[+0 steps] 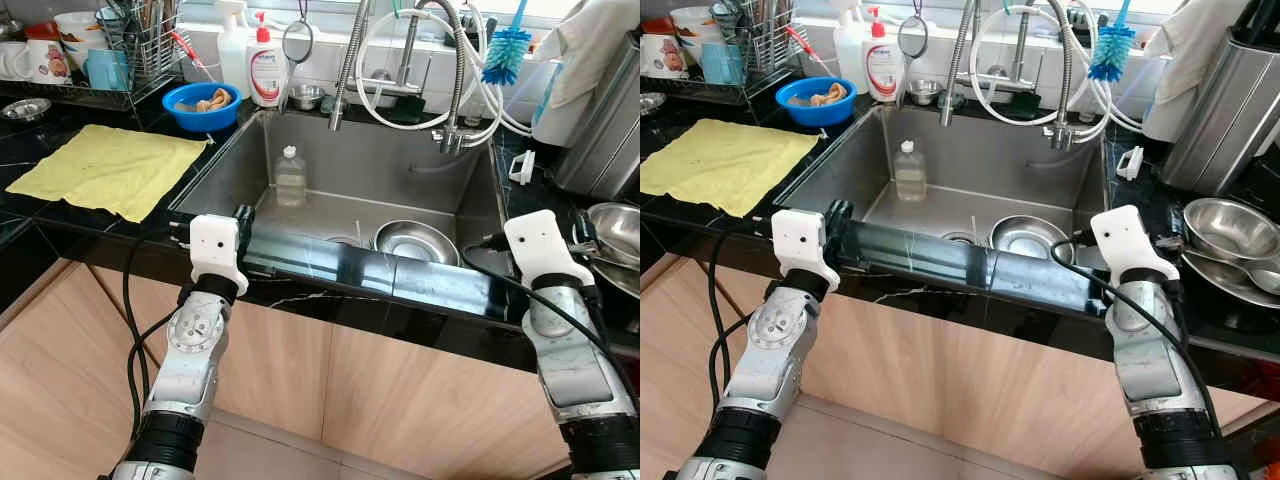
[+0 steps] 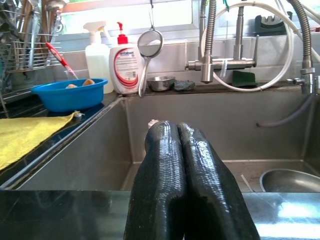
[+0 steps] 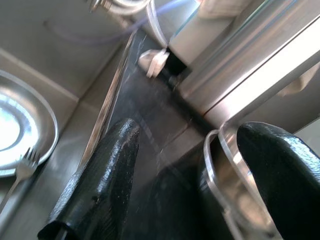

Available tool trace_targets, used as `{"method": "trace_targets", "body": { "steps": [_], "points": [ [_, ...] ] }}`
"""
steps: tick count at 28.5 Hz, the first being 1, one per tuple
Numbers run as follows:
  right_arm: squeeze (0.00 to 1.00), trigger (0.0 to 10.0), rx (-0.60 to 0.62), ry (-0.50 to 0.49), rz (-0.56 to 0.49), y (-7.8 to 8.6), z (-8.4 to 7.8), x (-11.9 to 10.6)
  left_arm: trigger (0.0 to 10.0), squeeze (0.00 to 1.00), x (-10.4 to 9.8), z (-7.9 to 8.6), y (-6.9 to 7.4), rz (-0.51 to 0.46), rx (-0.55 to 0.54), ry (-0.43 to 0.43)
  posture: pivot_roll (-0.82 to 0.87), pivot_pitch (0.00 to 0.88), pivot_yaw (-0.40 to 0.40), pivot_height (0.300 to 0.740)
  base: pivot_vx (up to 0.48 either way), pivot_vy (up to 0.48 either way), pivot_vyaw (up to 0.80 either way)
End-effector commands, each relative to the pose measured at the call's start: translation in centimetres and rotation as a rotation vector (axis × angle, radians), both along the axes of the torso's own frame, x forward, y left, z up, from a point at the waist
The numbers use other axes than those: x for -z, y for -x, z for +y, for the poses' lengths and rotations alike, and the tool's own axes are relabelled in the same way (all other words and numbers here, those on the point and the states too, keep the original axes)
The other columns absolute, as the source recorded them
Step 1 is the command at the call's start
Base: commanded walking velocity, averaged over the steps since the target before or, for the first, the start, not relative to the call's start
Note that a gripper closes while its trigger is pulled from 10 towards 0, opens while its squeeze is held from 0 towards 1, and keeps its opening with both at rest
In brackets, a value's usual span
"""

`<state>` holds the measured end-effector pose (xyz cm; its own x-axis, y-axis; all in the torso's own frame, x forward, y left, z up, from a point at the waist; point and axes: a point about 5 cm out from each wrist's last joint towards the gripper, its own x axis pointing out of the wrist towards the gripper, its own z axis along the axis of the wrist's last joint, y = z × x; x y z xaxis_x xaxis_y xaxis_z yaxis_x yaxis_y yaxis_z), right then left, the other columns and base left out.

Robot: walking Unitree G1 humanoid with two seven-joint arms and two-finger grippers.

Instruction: Kitchen organization

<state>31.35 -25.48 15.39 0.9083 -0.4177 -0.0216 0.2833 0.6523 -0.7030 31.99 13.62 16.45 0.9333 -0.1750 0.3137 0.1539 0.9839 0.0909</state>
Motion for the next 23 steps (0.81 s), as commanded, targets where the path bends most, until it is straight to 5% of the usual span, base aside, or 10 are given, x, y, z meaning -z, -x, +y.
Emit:
{"method": "trace_targets", "body": {
  "steps": [1,14,15,16,17,22,23],
  "points": [
    [0.0,10.0,0.004,-0.016,0.025,0.0,-0.1,0.3,10.0,0.0,-0.3,-0.2,-0.1,-0.006,0.013,-0.006,0.08,0.0,-0.016,0.74,0.0,0.0,0.0],
    [0.0,10.0,0.106,-0.05,0.025,1.1,-2.4,0.3,10.0,0.0,-0.3,0.0,-0.1,-0.003,0.012,-0.007,0.08,0.0,-0.01,0.74,0.0,0.0,0.0],
    [0.0,6.8,0.113,-0.06,0.017,1.2,-2.5,0.2,10.0,0.0,-0.3,0.0,-0.1,-0.003,0.012,-0.007,0.08,0.0,-0.01,0.74,0.0,0.0,0.0],
    [0.0,6.8,0.118,-0.067,0.011,1.2,-2.5,0.1,10.0,0.0,-0.3,0.0,-0.1,-0.003,0.012,-0.007,0.08,0.0,-0.01,0.74,0.0,0.0,0.0],
    [0.0,0.0,0.119,-0.064,0.002,1.2,-2.5,-0.1,10.0,0.0,-0.3,0.0,-0.1,-0.003,0.013,-0.007,0.07,0.0,-0.008,0.74,0.0,0.0,0.0],
    [0.0,0.0,0.109,-0.07,-0.004,1.1,-2.3,-0.1,10.0,0.0,-0.3,-0.1,-0.1,-0.002,0.014,-0.005,0.07,0.0,-0.009,0.74,0.0,0.0,0.0],
    [0.0,2.9,0.101,-0.076,-0.006,1.1,-2.1,-0.1,10.0,0.0,-0.3,-0.1,-0.1,-0.001,0.013,-0.005,0.08,0.0,-0.01,0.74,0.0,0.0,0.0]
  ]
}}
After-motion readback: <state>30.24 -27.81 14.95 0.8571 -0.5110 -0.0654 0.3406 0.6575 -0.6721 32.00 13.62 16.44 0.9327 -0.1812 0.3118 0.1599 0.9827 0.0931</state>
